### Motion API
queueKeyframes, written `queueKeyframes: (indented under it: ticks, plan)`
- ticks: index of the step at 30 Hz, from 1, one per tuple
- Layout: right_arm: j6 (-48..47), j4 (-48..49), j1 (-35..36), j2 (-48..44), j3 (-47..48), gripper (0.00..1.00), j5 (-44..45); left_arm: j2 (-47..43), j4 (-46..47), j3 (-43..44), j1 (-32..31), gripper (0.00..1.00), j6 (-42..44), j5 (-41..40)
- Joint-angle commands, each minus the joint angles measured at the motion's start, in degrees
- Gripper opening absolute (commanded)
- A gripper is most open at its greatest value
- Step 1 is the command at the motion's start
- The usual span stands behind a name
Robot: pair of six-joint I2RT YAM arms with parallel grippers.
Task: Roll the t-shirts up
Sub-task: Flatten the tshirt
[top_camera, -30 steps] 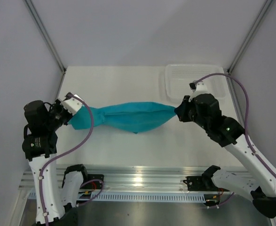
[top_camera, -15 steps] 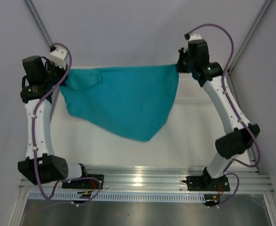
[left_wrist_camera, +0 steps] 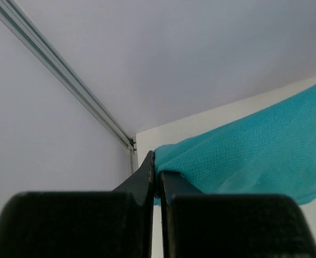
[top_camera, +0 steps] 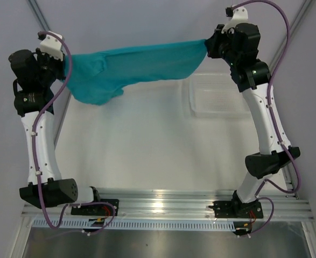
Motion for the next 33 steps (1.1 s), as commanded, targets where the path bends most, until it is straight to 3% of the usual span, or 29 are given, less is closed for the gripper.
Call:
queueKeyframes:
  ticks: [1, 3, 7, 14, 18, 22, 27, 33]
  plan:
    - [-2.91, 1.61, -0.66, -3.50, -8.69, 0.00, -2.31, -2.75, 4.04, -7.41, 1.22, 0.01, 4.66, -0.98]
    - [-3.09, 3.79, -0.22, -6.40, -16.26, 0.00, -3.81, -4.51, 6.24, -13.32, 1.66, 0.01, 8.07, 1.02]
    - [0.14, 10.91, 1.62, -17.02, -44.07, 0.00, -2.49, -9.77, 6.52, -28.92, 2.63, 0.01, 16.60, 5.69]
    - [7.09, 15.76, 11.72, -25.92, -73.46, 0.00, 3.57, -16.64, 4.95, -52.52, 7.46, 0.01, 34.00, 11.58]
    - [14.56, 17.34, 16.73, -24.97, -82.36, 0.00, 5.59, -18.66, 4.06, -63.77, 8.61, 0.06, 47.69, 10.27]
    - [21.51, 17.61, 22.53, -21.54, -87.83, 0.00, 9.63, -20.07, 2.48, -70.54, 9.48, 0.10, 53.00, 10.09]
    - [28.89, 18.05, 26.14, -20.39, -92.32, 0.00, 13.33, -19.02, -3.85, -69.15, 14.39, 0.10, 59.32, 11.14]
    - [33.73, 14.01, 27.81, -26.79, -96.62, 0.00, 16.32, -19.19, -6.84, -70.71, 17.75, 0.11, 64.52, 10.00]
